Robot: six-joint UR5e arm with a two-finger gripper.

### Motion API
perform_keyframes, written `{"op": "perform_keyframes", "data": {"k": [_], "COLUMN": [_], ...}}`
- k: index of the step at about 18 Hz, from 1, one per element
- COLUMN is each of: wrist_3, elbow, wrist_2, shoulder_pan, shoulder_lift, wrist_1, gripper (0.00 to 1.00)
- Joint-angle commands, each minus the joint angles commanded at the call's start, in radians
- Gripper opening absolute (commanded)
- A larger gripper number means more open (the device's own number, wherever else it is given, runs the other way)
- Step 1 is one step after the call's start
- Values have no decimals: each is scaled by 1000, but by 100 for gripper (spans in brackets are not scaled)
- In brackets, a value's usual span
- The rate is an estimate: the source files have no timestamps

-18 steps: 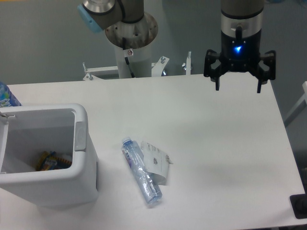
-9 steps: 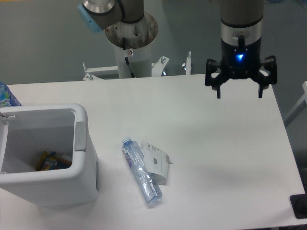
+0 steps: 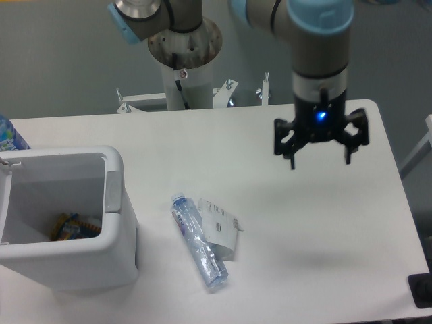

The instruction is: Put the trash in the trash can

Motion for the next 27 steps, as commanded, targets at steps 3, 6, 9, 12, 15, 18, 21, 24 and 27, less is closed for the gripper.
{"op": "perform_keyframes", "data": {"k": [3,6,9,12,15,18,21,24,27], "wrist_3": [-107,-121,-146,-192,-220,-258,-304,-321,-327], "elbow": [-17,-28,-34,-35,-34,-32,-29,-34,-34], "wrist_2": [-3,-12,-21,-20,-21,-34,-34,-34,-32], "shoulder_pan": [-31,-67,-100,-133,-163,-187,-218,-232,-248], "shoulder_lift": [-11,-38,-77,-126,-166,-189,-230,-248,-267], "wrist_1": [16,14,12,12,14,14,23,40,43], "gripper": [100,100,100,100,100,100,100,100,100]}}
